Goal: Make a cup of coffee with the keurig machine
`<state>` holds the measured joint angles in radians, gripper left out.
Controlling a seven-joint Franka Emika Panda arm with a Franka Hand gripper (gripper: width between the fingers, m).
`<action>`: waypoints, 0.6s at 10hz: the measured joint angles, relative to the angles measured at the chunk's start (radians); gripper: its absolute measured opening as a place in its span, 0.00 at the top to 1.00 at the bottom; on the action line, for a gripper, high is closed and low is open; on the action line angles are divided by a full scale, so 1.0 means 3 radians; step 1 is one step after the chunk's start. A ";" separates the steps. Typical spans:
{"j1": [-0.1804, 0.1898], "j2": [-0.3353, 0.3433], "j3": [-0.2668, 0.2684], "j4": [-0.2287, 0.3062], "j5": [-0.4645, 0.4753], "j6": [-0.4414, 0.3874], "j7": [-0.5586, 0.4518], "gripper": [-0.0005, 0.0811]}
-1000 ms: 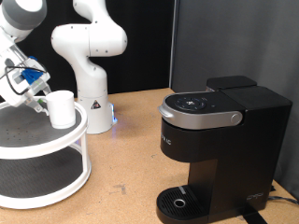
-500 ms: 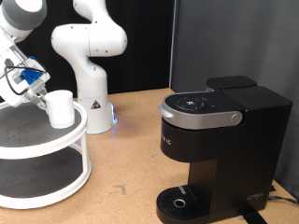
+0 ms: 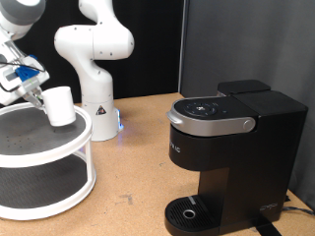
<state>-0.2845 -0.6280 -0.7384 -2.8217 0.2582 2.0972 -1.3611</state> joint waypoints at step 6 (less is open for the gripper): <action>-0.0114 -0.0184 0.0277 0.0120 -0.0056 -0.0301 0.0513 0.91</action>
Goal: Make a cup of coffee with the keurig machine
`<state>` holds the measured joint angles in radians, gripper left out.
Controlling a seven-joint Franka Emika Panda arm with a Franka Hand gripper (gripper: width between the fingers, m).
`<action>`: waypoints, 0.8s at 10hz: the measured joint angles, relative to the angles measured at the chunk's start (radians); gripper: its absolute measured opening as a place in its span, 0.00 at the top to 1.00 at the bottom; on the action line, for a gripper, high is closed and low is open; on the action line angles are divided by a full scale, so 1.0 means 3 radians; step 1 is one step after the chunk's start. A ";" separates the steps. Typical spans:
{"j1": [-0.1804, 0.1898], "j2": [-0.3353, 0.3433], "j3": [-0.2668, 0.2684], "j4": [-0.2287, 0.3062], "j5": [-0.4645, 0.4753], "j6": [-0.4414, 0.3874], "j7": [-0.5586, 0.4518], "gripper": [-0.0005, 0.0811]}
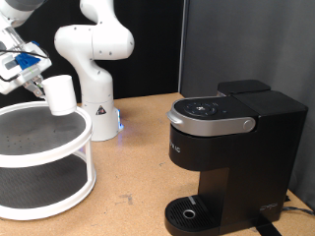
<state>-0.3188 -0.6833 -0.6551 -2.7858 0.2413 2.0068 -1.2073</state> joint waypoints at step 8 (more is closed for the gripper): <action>0.0657 0.0422 0.0524 0.0014 0.0754 0.0977 0.0771 0.91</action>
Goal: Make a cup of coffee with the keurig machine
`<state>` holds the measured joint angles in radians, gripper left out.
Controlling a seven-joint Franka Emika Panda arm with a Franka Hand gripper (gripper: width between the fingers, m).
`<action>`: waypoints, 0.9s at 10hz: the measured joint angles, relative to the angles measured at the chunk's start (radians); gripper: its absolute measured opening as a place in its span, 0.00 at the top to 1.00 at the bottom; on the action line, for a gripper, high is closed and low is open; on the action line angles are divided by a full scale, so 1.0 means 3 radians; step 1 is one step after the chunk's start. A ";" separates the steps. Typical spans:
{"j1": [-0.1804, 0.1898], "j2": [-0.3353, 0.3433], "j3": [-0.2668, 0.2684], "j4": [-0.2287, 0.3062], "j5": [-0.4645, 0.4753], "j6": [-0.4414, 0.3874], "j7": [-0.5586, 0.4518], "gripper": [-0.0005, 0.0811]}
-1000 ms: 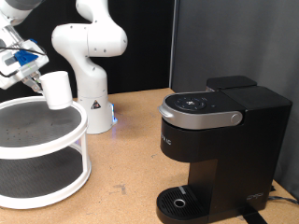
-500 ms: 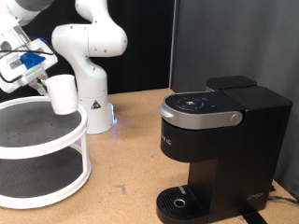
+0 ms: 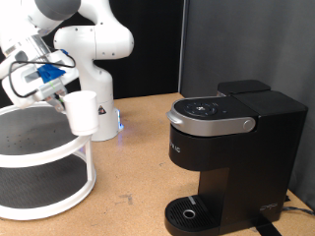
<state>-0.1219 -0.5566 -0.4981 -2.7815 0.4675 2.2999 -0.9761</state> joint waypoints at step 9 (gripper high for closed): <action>0.0563 0.0481 0.0120 0.0155 0.0398 0.0240 -0.0001 0.91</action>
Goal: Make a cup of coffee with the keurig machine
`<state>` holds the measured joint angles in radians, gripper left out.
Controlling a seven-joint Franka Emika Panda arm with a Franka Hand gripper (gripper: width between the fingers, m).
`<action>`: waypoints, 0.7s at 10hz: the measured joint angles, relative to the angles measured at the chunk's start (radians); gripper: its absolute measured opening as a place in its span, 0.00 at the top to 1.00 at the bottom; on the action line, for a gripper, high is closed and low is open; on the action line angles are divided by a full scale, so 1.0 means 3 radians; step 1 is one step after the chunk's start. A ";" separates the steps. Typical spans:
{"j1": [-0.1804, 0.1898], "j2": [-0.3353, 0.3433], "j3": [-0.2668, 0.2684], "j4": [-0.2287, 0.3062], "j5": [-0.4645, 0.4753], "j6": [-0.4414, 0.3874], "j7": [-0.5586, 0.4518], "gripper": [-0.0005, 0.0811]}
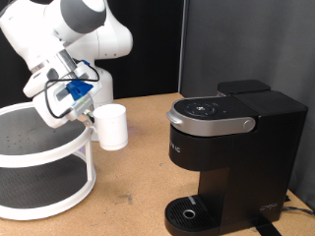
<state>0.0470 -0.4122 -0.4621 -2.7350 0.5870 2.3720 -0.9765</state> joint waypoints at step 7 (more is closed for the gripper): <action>0.0433 0.0814 0.0277 -0.0014 0.0732 0.0983 -0.0130 0.91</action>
<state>0.1770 -0.1679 -0.3788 -2.7393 0.8066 2.6669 -1.0154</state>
